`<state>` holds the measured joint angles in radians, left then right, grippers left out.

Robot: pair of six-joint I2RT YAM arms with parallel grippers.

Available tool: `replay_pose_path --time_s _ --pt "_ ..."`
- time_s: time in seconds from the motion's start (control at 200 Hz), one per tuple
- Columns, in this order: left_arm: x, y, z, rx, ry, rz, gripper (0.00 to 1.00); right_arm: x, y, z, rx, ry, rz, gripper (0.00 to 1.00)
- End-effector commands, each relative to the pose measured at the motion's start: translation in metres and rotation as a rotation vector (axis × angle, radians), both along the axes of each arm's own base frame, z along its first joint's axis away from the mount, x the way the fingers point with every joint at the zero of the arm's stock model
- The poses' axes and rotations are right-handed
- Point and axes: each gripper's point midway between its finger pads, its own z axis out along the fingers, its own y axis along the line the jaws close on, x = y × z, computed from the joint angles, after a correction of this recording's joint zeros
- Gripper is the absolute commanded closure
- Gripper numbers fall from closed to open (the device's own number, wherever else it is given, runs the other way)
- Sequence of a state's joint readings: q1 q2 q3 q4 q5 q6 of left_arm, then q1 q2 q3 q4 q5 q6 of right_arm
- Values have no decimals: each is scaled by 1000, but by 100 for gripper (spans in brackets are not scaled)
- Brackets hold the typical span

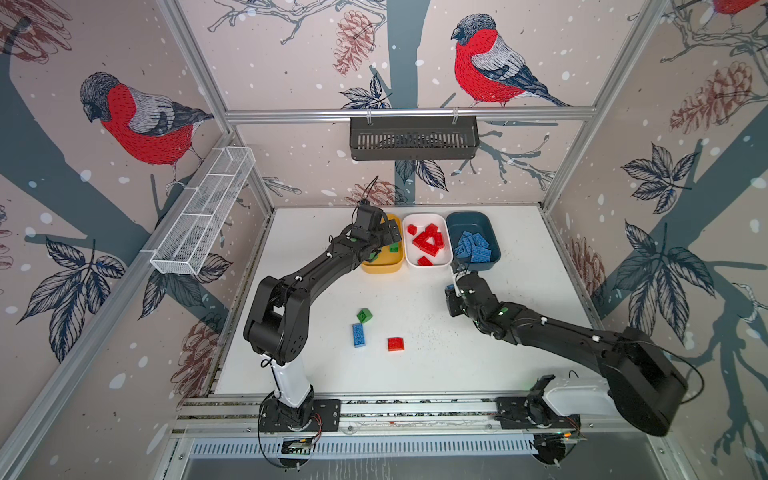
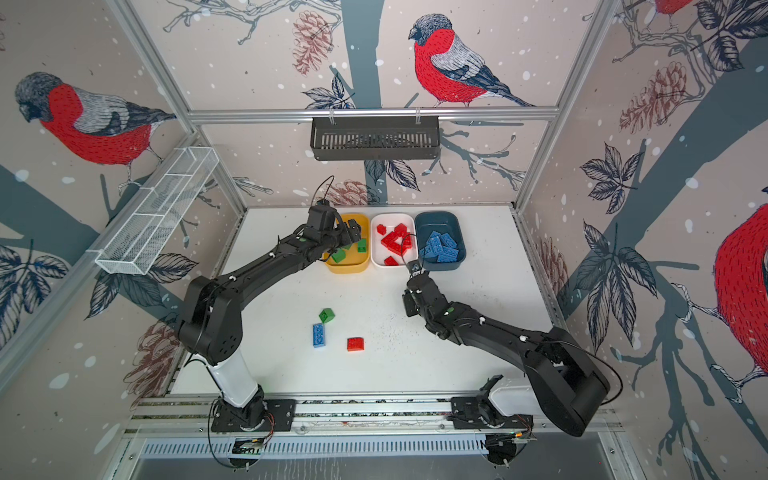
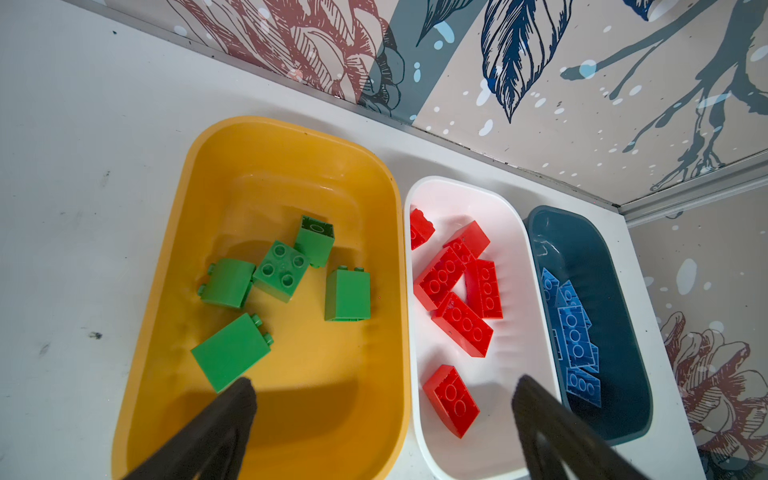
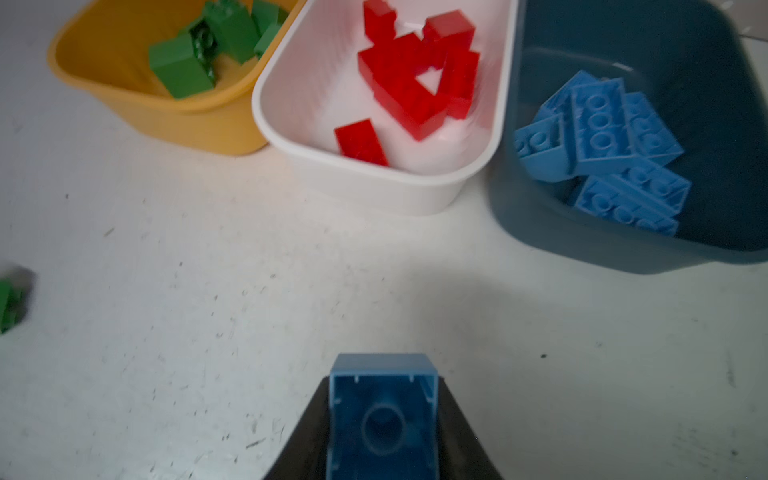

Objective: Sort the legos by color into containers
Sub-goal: 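Drop the small blue brick into the teal tub while the left gripper lowers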

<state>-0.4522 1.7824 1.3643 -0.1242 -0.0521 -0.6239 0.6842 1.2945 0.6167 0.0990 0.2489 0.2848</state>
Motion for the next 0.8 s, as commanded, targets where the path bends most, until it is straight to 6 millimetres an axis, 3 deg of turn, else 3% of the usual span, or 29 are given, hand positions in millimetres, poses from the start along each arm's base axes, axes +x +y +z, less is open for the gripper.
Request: replay_pose_path --time_s 0.0,0.19,0.445,0.58,0.79 --pt "-1 1 4 -11 -6 3 3 27 -17 32 115 -88 -61 76" --pt "-6 4 3 -6 3 6 3 70 -66 55 186 -129 -167 76" --pt "-30 24 -5 17 38 53 4 117 -103 41 153 -73 -230 74" --pt "-50 38 -21 40 84 86 3 148 -105 26 99 -31 -229 74" --pt "-83 63 -43 85 168 145 3 194 -86 7 105 30 -184 72"
